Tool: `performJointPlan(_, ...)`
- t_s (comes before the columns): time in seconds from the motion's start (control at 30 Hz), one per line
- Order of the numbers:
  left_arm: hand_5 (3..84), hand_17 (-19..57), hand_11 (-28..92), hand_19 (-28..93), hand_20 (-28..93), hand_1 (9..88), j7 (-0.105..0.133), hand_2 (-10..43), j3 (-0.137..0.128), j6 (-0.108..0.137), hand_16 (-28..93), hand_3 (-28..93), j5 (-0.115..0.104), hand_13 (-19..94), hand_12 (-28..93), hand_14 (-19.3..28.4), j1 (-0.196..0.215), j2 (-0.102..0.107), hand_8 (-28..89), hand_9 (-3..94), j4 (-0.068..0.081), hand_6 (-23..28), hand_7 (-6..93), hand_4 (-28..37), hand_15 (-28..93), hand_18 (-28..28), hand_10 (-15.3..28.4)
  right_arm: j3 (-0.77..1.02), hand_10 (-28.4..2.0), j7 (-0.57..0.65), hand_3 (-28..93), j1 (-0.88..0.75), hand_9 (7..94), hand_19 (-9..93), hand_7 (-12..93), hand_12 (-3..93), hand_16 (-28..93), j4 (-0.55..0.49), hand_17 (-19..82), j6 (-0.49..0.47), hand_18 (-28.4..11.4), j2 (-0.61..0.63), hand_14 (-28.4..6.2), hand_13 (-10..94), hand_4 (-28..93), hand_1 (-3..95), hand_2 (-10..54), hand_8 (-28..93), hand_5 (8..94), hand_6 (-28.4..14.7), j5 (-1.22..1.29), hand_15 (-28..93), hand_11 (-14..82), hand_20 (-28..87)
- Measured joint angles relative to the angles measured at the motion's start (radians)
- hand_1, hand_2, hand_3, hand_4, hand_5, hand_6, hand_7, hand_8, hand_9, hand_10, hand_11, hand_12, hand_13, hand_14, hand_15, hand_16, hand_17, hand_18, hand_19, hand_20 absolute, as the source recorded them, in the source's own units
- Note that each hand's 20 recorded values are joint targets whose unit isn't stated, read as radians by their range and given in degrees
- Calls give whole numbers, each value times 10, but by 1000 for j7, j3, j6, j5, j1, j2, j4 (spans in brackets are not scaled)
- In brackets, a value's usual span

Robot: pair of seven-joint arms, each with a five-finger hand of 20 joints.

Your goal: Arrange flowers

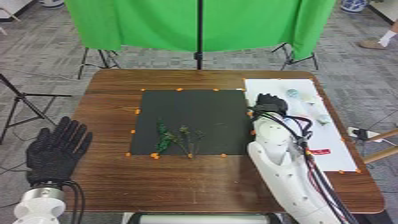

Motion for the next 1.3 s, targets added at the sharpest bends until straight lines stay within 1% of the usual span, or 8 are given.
performJointPlan(0.07, 479, -37, 210, 365, 192, 303, 0, 191, 0, 2, -56, 733, -4, 305, 122, 149, 0, 0, -95, 402, 0, 88, 153, -281, 423, 142, 148, 1, -130, 2, 690, 2, 838, 932, 398, 476, 467, 3, 432, -2, -257, -9, -110, 700, -280, 642, -95, 209, 760, -14, -1, 595, 154, 482)
performJointPlan(0.17, 479, -37, 213, 359, 190, 303, 1, 191, 0, 6, -57, 733, -7, 306, 122, 150, 0, 0, -95, 404, 0, 88, 154, -281, 426, 141, 148, 2, -100, 5, 706, 0, 862, 932, 408, 504, 482, 7, 455, 13, -256, -13, -103, 737, -281, 638, -95, 206, 771, -10, -8, 594, 184, 486)
performJointPlan(0.37, 479, -38, 213, 362, 192, 303, 1, 192, 1, 9, -57, 733, -10, 306, 121, 150, 0, -1, -96, 404, 0, 88, 153, -282, 428, 142, 149, 0, -96, 6, 722, -34, 878, 932, 407, 516, 496, 5, 472, 148, -257, -4, -94, 759, -282, 635, -95, 205, 783, -8, -1, 578, 174, 489)
performJointPlan(0.5, 479, -37, 214, 357, 190, 302, 2, 192, 1, 9, -58, 734, -11, 305, 121, 150, 0, -2, -96, 404, 0, 88, 154, -282, 427, 141, 149, 4, -98, 8, 719, -87, 877, 932, 404, 521, 502, -66, 469, 217, -257, 19, -99, 758, -281, 637, -95, 212, 782, -9, 49, 576, 171, 489)
performJointPlan(0.67, 480, -37, 215, 357, 191, 303, 4, 192, -3, 12, -57, 734, -21, 306, 122, 150, 0, -4, -96, 404, 0, 88, 155, -282, 428, 141, 148, 25, -104, 42, 708, -128, 874, 932, 400, 524, 501, -211, 465, 220, -259, 23, -107, 752, -266, 638, -95, 220, 778, -12, 204, 582, 170, 488)
performJointPlan(0.87, 479, -38, 216, 357, 191, 303, 4, 193, -9, 12, -58, 733, -26, 305, 122, 149, -3, -4, -96, 405, 1, 88, 154, -282, 428, 142, 147, 31, -105, 52, 701, -150, 870, 932, 401, 523, 495, -328, 461, 211, -261, -8, -110, 745, -254, 638, -95, 222, 775, -13, 256, 590, 171, 487)
performJointPlan(1.0, 480, -38, 216, 357, 191, 302, 3, 193, -9, 14, -58, 734, -27, 305, 122, 150, -5, -1, -96, 405, 1, 88, 154, -282, 428, 142, 147, -5, -106, 47, 699, -175, 867, 932, 403, 523, 493, -352, 458, 213, -257, -21, -111, 743, -252, 638, -95, 223, 771, -13, 206, 594, 174, 487)
performJointPlan(1.3, 480, -38, 218, 357, 191, 302, 0, 193, -9, 17, -58, 734, -27, 306, 122, 150, -10, 6, -96, 406, 1, 88, 154, -283, 429, 141, 147, -64, -111, 19, 693, -253, 860, 932, 416, 519, 489, -337, 454, 202, -257, -48, -114, 733, -244, 637, -95, 218, 761, -14, 150, 606, 180, 486)
